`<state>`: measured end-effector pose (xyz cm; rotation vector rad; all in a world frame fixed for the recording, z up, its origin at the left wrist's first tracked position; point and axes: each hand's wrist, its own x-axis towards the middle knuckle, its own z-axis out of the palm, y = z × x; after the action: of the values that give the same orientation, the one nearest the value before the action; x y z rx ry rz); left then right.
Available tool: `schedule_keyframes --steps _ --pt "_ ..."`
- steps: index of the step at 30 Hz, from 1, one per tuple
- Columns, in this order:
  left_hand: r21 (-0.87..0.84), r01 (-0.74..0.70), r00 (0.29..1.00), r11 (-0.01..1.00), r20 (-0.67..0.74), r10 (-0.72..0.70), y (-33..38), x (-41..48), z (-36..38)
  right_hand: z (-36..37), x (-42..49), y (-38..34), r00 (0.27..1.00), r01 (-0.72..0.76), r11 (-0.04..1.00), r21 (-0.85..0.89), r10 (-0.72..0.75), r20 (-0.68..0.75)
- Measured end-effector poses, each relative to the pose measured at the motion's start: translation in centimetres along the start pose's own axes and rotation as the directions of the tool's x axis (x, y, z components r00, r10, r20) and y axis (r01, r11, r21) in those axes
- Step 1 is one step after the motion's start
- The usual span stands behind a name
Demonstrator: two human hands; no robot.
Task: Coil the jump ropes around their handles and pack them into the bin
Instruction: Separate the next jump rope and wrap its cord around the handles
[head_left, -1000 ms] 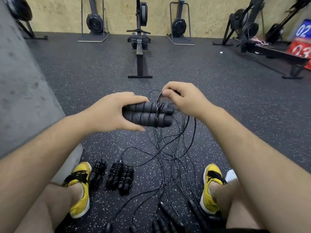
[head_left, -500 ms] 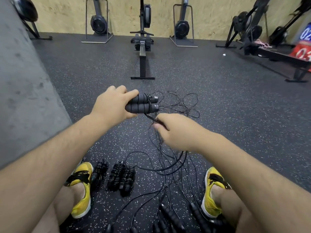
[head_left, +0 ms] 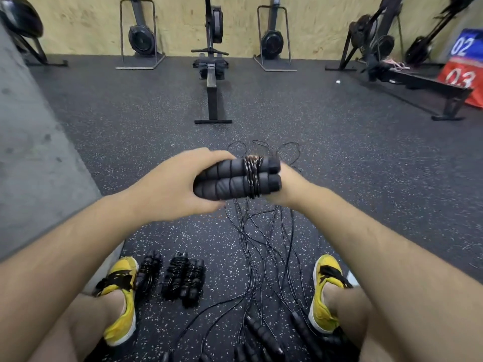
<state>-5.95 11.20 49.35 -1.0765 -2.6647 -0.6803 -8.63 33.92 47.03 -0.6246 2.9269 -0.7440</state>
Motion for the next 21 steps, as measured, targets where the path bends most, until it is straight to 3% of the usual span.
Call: schedule_keyframes --steps 5,12,14,17,19,21 --pt "0.167 0.202 0.961 0.965 -0.223 -0.162 -2.9 1.4 1.0 3.7 -0.9 -2.9 0.994 -0.080 0.995 0.053 0.075 0.081" --pt "0.427 0.310 0.951 0.849 -0.131 -0.281 -5.8 1.6 2.2 0.0 -3.7 -4.7 0.999 0.017 0.968 -0.250 -0.009 0.033" --pt "0.477 0.267 0.960 0.837 -0.053 -0.276 -5.4 1.4 2.7 -1.3 -4.2 -4.9 0.997 0.077 0.938 -0.339 -0.080 0.005" --pt "0.435 0.071 0.979 0.897 0.141 -0.146 -4.7 1.0 3.0 -2.8 -3.3 -4.3 0.977 0.180 0.895 -0.407 -0.210 -0.029" --pt "0.333 -0.048 0.974 0.942 0.226 -0.030 -4.1 0.6 2.9 -3.7 -2.2 -2.8 0.971 0.202 0.921 -0.332 -0.233 -0.056" --pt "0.203 -0.094 0.977 0.975 0.207 0.051 -2.8 0.3 2.5 -4.2 -1.1 -0.9 0.972 0.169 0.962 -0.216 -0.199 -0.125"
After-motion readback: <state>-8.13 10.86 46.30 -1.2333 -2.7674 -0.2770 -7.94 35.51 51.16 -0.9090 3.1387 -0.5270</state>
